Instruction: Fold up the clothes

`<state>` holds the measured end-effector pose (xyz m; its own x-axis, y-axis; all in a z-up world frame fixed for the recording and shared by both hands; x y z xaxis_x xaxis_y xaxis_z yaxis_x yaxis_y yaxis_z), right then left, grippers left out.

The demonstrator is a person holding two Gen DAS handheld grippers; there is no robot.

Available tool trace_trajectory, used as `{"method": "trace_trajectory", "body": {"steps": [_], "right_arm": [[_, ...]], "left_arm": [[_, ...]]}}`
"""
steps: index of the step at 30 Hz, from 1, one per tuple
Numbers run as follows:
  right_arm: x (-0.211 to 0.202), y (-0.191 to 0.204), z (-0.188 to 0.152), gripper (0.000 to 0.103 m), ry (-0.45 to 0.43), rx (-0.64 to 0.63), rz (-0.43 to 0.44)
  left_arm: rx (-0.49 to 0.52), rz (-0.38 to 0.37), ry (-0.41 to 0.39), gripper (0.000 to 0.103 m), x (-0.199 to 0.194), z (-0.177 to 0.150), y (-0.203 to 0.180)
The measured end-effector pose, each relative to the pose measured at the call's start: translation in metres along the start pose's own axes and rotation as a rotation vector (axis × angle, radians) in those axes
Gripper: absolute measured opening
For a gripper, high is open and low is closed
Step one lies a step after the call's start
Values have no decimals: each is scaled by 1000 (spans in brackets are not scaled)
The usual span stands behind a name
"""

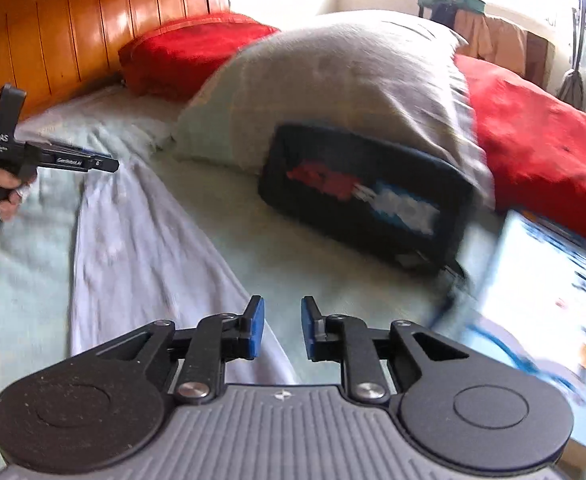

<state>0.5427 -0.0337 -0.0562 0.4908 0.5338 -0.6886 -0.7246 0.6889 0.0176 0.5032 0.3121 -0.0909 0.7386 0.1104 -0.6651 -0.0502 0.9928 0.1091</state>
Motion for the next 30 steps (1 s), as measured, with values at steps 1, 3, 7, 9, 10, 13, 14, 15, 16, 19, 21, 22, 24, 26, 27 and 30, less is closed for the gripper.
{"method": "trace_trajectory", "body": {"steps": [1,3,7,9,10,13,14,15,16,19,21,22,24,26,27,30], "right_arm": [[-11,-7,-8,26,16,-1,-18],[-33,-21,-25,26,35,-2,-49],[-66,-51,-56,26,50,55,-94],[-75,-68,-68,26,44,114,-101],[-77,-75,-72,26,36,136,-104],[-78,-87,-81,26,12,183,-87],[-77,-88,-82,26,7,185,-80],[-76,-88,-84,26,2,186,-72],[-76,-88,-84,26,-2,184,-69],[-73,-84,-86,26,-17,177,-63],[-72,-81,-86,26,-20,160,-68],[-72,-80,-86,26,-21,151,-70],[-69,-76,-84,26,-21,132,-66],[-61,-72,-80,26,-19,116,-73],[-56,-69,-77,26,-14,112,-70],[-41,-60,-69,29,-1,102,-37]], "left_arm": [[70,-23,17,19,-2,-2,-21],[177,-75,27,21,-12,-5,-63],[253,-255,21,22,-35,-6,-136],[285,-351,-2,23,-47,-5,-172],[298,-397,-18,23,-52,-5,-189],[309,-517,-53,23,-57,-2,-233],[304,-544,-59,24,-57,-1,-245],[290,-556,-60,23,-54,1,-255],[269,-567,-54,23,-49,3,-263],[206,-577,35,16,-29,3,-272],[208,-575,70,16,-29,-3,-271],[213,-575,75,16,-31,-6,-269],[202,-577,99,16,-37,-9,-264],[203,-573,106,16,-40,-12,-263],[203,-570,106,16,-40,-14,-263],[213,-564,90,16,-42,-17,-264]]}}
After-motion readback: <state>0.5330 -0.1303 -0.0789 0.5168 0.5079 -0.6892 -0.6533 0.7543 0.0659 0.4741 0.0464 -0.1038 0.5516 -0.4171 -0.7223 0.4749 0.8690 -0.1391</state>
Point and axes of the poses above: each gripper's, at about its wrist camera, not at the fingertips, and x roughly the way its jaws point, y to its left, z to its top, the point moved 2 cm from there along x, roughly the way its jaws point, and after that the axes turned 2 degrees about x, right-handed, at the moved point
